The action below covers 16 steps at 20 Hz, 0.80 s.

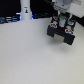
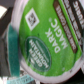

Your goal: Open the kcup holder, insert the kcup into the holder, and close the kcup holder

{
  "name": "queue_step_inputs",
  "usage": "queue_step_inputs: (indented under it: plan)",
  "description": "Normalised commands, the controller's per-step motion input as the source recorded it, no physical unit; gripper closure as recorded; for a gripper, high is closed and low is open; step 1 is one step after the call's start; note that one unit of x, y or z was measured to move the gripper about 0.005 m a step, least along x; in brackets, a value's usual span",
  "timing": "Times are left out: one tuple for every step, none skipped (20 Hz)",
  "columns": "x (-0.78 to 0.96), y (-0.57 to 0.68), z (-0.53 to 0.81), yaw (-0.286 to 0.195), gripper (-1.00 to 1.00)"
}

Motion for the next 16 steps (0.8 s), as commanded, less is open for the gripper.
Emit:
queue_step_inputs:
  plan:
    - [0.02, 0.05, -0.19, 0.015, 1.0]
    - [0.04, 0.06, -0.19, 0.018, 1.0]
    - [0.03, 0.1, -0.13, 0.029, 1.0]
    - [0.06, 0.13, -0.15, 0.021, 1.0]
    - [0.05, 0.14, -0.15, 0.023, 1.0]
    - [0.02, 0.11, -0.18, 0.036, 1.0]
    - [0.06, 0.17, -0.13, 0.027, 1.0]
    - [0.03, 0.14, -0.14, 0.036, 1.0]
    - [0.07, 0.18, -0.09, 0.027, 1.0]
    - [0.07, 0.19, -0.07, 0.028, 1.0]
    - [0.07, 0.19, -0.05, 0.03, 1.0]
    - [0.07, 0.18, -0.04, 0.032, 1.0]
    - [0.1, 0.16, -0.04, 0.028, -1.0]
    - [0.1, 0.16, -0.01, 0.036, -1.0]
    - [0.07, 0.17, -0.04, 0.028, 1.0]
    - [0.07, 0.18, -0.03, 0.032, 1.0]
